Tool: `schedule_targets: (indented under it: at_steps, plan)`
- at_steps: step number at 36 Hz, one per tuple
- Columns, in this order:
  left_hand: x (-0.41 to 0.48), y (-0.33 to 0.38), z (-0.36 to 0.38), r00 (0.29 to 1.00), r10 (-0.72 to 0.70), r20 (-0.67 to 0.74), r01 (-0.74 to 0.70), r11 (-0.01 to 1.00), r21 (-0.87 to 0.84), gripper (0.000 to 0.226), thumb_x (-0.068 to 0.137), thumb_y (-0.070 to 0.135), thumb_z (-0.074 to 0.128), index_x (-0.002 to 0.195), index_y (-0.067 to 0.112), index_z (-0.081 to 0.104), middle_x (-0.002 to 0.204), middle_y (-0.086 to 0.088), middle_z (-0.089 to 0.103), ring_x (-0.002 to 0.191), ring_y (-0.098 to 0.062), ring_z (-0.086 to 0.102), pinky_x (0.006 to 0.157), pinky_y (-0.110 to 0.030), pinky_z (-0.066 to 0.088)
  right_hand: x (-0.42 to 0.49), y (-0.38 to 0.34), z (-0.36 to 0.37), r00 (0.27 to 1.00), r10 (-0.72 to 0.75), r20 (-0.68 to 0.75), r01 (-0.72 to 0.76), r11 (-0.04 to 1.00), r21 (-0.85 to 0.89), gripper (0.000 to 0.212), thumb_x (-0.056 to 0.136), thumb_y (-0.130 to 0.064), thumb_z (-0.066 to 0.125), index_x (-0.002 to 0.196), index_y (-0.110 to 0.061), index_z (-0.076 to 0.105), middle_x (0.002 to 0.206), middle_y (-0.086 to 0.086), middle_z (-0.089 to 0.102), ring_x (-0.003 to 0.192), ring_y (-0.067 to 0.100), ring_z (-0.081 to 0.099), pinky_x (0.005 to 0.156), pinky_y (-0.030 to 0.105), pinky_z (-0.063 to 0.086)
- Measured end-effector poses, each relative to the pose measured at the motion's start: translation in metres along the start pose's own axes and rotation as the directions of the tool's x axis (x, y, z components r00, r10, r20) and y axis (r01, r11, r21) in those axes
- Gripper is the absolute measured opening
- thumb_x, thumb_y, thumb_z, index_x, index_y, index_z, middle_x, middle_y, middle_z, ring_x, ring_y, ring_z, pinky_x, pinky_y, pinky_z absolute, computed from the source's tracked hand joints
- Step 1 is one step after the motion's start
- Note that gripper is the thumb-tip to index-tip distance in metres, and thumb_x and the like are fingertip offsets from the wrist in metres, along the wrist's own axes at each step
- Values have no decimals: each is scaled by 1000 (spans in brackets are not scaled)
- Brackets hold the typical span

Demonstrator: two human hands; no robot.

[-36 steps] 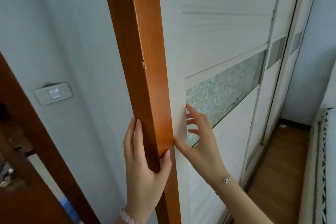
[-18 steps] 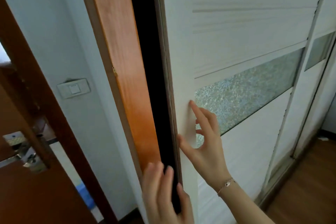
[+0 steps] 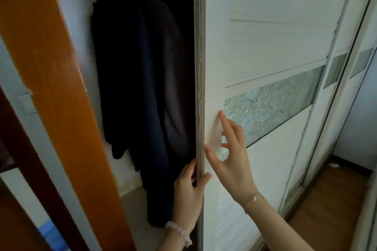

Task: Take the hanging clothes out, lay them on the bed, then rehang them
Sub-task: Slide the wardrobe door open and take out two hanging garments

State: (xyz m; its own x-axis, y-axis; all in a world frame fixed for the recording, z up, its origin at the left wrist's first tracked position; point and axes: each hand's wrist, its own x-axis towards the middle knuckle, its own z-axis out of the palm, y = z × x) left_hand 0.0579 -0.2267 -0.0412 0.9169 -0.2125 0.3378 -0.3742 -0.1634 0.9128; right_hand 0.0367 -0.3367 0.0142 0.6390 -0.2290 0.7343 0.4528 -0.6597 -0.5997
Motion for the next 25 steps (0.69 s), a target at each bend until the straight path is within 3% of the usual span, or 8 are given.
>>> schedule_targets:
  at_steps: [3, 5, 7, 11, 15, 20, 25]
  plan:
    - [12, -6, 17, 999, -25, -21, 24, 998, -49, 48, 81, 14, 69, 123, 33, 56, 117, 7, 66, 108, -7, 63, 95, -27, 52, 9, 14, -10, 1000, -20, 8, 20, 999, -29, 77, 84, -31, 62, 144, -45, 16, 136, -15, 32, 126, 13, 43, 98, 40, 48]
    - [19, -8, 28, 999, -16, -39, 14, 999, -53, 52, 80, 11, 71, 112, 48, 53, 114, 15, 65, 106, 0, 63, 92, -21, 51, 14, 23, -15, 1000, -26, 4, 26, 999, -38, 77, 84, -31, 62, 144, -46, 16, 138, -17, 31, 127, 13, 41, 98, 39, 48]
    - [26, -8, 40, 999, -8, -40, 6, 998, -61, 56, 79, 6, 70, 107, 51, 52, 111, 22, 62, 102, 6, 62, 89, -16, 50, 19, 32, -20, 1000, -26, -10, 26, 999, -34, 77, 84, -29, 62, 144, -45, 17, 138, -17, 31, 129, 13, 40, 98, 40, 48]
    - [40, -8, 63, 998, 25, -49, -28, 999, -46, 52, 80, 6, 70, 121, 33, 54, 109, 23, 56, 98, 7, 62, 83, -7, 48, 28, 48, -31, 1000, -4, -24, 3, 999, -42, 73, 86, -26, 62, 144, -43, 21, 141, -15, 32, 133, 13, 38, 102, 42, 45]
    - [54, -7, 87, 1000, 27, -11, -27, 998, -54, 50, 80, 11, 70, 127, 19, 57, 107, 16, 55, 104, -9, 61, 87, -16, 49, 40, 68, -47, 1000, 25, -17, -26, 997, -73, 74, 86, -26, 63, 141, -48, 19, 141, -26, 28, 131, 11, 41, 102, 38, 46]
    - [75, -5, 122, 999, 44, 28, -43, 998, -35, 48, 79, 15, 71, 126, 14, 58, 112, 7, 58, 107, -14, 60, 88, -18, 48, 54, 96, -67, 997, 67, -30, -70, 994, -88, 71, 87, -25, 63, 140, -48, 22, 142, -34, 23, 131, 7, 41, 102, 30, 47]
    - [98, -5, 156, 997, 41, 69, -38, 998, -52, 48, 79, 19, 72, 125, 16, 60, 111, 4, 60, 105, -12, 62, 87, -18, 50, 68, 125, -84, 992, 116, -59, -120, 990, -68, 65, 89, -21, 61, 138, -47, 25, 146, -27, 28, 130, 1, 41, 99, 20, 45]
